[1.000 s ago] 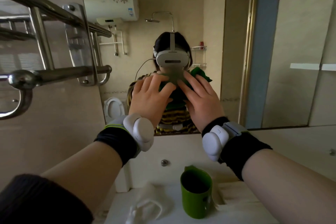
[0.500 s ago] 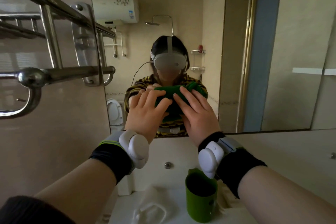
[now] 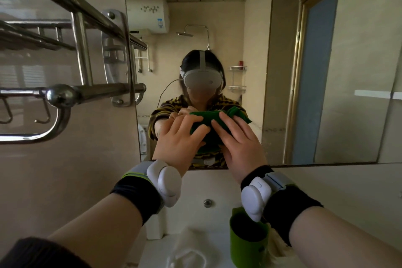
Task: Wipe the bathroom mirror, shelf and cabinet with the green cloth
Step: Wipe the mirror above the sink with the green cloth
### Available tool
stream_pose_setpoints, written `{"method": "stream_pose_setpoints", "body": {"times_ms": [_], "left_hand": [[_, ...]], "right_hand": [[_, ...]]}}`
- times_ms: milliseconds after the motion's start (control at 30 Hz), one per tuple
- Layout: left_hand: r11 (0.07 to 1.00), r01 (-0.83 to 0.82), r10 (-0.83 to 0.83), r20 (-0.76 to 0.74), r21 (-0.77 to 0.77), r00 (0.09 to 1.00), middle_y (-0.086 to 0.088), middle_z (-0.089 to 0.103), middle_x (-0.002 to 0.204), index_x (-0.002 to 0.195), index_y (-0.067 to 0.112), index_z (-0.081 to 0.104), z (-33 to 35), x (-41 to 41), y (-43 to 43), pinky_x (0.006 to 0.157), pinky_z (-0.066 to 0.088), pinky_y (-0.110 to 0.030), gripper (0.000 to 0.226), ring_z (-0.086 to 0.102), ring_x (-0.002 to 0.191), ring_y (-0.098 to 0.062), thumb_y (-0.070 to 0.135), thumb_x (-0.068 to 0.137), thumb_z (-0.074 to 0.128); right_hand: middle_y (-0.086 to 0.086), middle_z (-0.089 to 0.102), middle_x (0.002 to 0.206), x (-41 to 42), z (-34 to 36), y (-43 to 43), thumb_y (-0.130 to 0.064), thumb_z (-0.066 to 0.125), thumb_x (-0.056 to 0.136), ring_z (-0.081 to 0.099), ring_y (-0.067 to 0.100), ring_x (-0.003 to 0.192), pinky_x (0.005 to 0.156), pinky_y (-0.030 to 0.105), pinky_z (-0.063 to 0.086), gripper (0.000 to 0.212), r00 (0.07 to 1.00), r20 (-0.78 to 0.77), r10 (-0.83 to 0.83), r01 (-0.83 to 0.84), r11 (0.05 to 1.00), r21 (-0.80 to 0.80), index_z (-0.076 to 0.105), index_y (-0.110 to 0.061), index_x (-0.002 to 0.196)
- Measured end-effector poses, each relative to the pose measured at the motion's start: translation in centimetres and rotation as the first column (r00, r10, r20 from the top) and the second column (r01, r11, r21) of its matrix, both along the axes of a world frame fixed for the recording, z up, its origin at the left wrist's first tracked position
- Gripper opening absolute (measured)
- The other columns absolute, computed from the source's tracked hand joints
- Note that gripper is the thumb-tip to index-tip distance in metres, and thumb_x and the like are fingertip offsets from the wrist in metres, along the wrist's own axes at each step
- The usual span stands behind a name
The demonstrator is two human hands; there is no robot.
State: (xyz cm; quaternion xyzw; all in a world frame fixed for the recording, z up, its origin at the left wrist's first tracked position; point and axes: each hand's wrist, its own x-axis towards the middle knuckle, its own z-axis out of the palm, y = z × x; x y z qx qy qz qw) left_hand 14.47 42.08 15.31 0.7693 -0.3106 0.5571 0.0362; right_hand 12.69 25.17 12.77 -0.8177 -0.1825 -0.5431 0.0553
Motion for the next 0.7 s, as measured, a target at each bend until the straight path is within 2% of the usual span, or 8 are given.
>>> {"method": "stream_pose_setpoints", "body": {"times_ms": [233,700], "left_hand": [[0.999,-0.025,0.025,0.002,-0.032,1.000,-0.012,0.065,0.105,0.092,0.013,0.071,0.8,0.2,2.0,0.077,0.049,-0.046,0.033,0.064,0.093,-0.034,0.017,0.061,0.084],[0.994,-0.021,0.020,-0.004,-0.112,1.000,-0.015,0.064,0.109,0.097,0.011,0.071,-0.1,0.4,3.3,0.082,0.046,-0.045,0.030,0.062,0.095,-0.037,0.012,0.069,0.080]], "right_hand": [[0.010,0.050,0.136,0.8,2.0,1.3,0.001,0.067,0.074,0.051,0.035,0.118,0.095,0.049,0.045,0.056,0.998,0.058,0.030,-0.024,0.994,-0.106,0.056,-0.012,0.127],[0.010,0.052,0.133,1.4,1.1,3.6,0.004,0.066,0.076,0.051,0.036,0.117,0.097,0.049,0.043,0.053,0.990,0.135,0.039,-0.036,0.999,-0.029,0.057,-0.012,0.126]]}}
